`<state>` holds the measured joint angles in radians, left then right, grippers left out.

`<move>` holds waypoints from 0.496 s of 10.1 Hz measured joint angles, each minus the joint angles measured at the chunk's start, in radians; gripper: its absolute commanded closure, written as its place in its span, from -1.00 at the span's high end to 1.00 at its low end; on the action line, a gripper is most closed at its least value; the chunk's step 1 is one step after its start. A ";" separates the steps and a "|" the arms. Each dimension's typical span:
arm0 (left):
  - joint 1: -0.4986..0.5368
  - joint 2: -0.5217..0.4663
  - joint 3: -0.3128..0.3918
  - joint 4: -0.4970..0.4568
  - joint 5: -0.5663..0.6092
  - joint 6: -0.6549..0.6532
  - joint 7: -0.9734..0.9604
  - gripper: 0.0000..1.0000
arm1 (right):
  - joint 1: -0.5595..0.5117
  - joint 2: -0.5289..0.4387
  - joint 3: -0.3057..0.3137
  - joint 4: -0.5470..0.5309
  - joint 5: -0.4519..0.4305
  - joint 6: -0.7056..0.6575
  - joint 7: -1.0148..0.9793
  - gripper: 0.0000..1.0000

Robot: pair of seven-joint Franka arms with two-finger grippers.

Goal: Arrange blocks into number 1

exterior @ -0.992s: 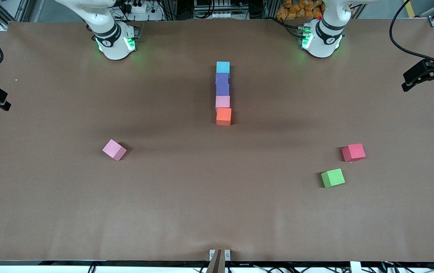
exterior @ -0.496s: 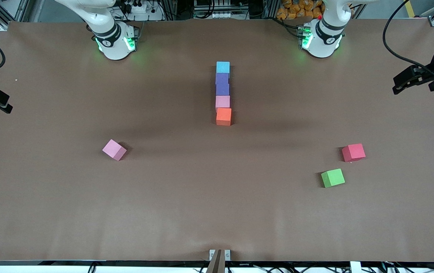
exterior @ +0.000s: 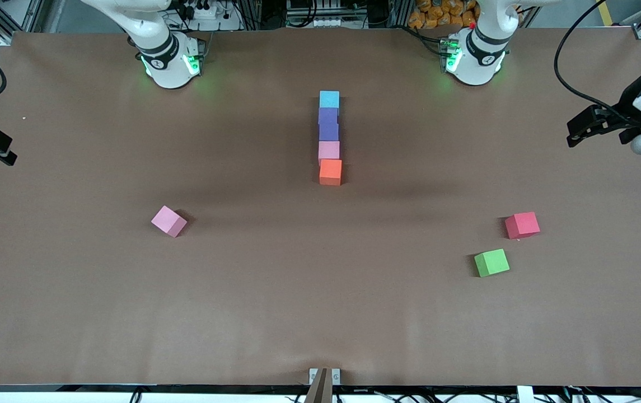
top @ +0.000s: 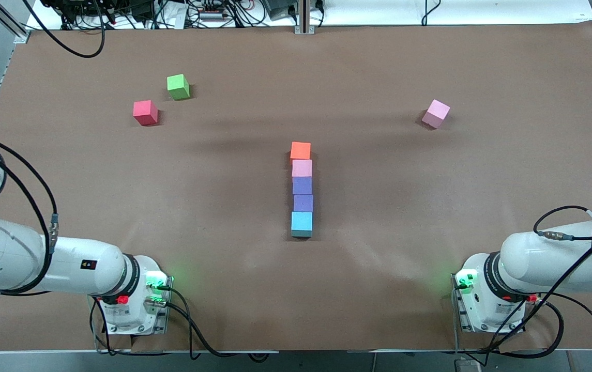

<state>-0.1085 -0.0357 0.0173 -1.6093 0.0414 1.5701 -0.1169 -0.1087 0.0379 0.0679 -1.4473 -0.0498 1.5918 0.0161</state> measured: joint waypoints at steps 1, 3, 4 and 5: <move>0.000 0.000 0.000 -0.002 0.000 0.004 0.003 1.00 | 0.008 0.000 0.003 0.000 0.000 0.000 0.000 1.00; 0.000 0.000 0.005 -0.003 0.000 0.009 0.021 1.00 | 0.026 -0.001 0.005 0.000 0.000 -0.002 0.001 1.00; 0.000 0.000 0.009 -0.002 0.000 0.009 0.025 1.00 | 0.027 -0.001 0.005 0.000 0.000 -0.003 0.001 1.00; 0.000 -0.001 0.009 -0.002 0.000 0.009 0.027 1.00 | 0.027 -0.001 0.005 0.000 0.000 -0.003 0.001 1.00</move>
<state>-0.1083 -0.0366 0.0266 -1.6116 0.0414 1.5796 -0.0900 -0.0816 0.0366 0.0725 -1.4469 -0.0496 1.5886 0.0168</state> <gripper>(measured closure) 0.000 0.000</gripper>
